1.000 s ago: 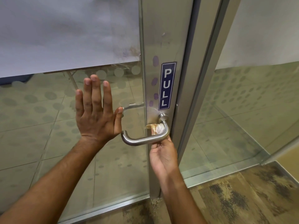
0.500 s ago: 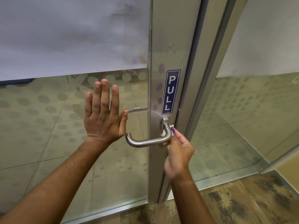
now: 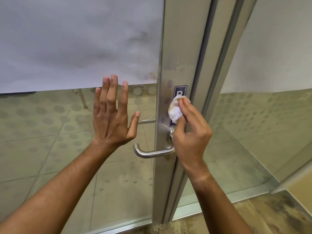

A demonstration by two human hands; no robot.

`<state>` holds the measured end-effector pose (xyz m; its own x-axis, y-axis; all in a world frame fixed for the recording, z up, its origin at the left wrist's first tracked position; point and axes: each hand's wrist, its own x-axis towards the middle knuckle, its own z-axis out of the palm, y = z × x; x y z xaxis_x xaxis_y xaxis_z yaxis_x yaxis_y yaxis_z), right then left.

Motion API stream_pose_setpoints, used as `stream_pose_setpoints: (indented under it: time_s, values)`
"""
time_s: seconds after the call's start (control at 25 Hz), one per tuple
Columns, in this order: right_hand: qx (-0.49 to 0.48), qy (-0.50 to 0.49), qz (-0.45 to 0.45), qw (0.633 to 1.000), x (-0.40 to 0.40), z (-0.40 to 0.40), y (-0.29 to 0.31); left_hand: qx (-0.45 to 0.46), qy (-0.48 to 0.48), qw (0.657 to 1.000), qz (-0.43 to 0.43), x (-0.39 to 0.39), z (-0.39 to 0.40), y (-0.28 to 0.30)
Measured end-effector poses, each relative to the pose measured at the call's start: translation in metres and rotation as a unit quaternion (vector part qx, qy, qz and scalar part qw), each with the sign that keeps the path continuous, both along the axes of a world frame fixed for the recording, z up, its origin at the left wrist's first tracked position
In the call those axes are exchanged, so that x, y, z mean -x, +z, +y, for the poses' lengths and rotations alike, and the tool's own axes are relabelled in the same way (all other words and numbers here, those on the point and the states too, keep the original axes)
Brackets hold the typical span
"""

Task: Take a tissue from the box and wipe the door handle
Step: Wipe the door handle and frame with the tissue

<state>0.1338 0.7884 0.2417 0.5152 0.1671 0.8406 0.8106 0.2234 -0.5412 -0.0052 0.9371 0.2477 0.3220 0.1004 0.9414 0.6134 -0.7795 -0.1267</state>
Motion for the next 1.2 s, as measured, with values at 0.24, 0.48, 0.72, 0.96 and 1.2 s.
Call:
stream_pose_setpoints:
  time_s: [0.24, 0.48, 0.72, 0.96, 1.2]
  values:
    - [0.012, -0.072, -0.162, 0.984, -0.009, 0.023, 0.035, -0.005, 0.035, 0.999, 0.024, 0.001, 0.006, 0.014]
    - [0.072, -0.085, -0.204, 0.973, -0.013, 0.032, 0.033, -0.024, 0.055, 0.998, 0.032, 0.0, 0.009, 0.012]
    - [0.087, -0.069, -0.199, 0.974, -0.014, 0.032, 0.038, -0.026, 0.062, 0.997, 0.034, -0.001, 0.011, 0.01]
    - [0.066, -0.109, -0.245, 0.961, -0.024, 0.043, 0.031, -0.034, 0.073, 0.996, 0.036, -0.002, 0.013, 0.01]
    - [0.117, -0.098, -0.287, 0.946, -0.029, 0.047, 0.023, -0.039, 0.076, 0.996, 0.033, -0.003, 0.013, 0.009]
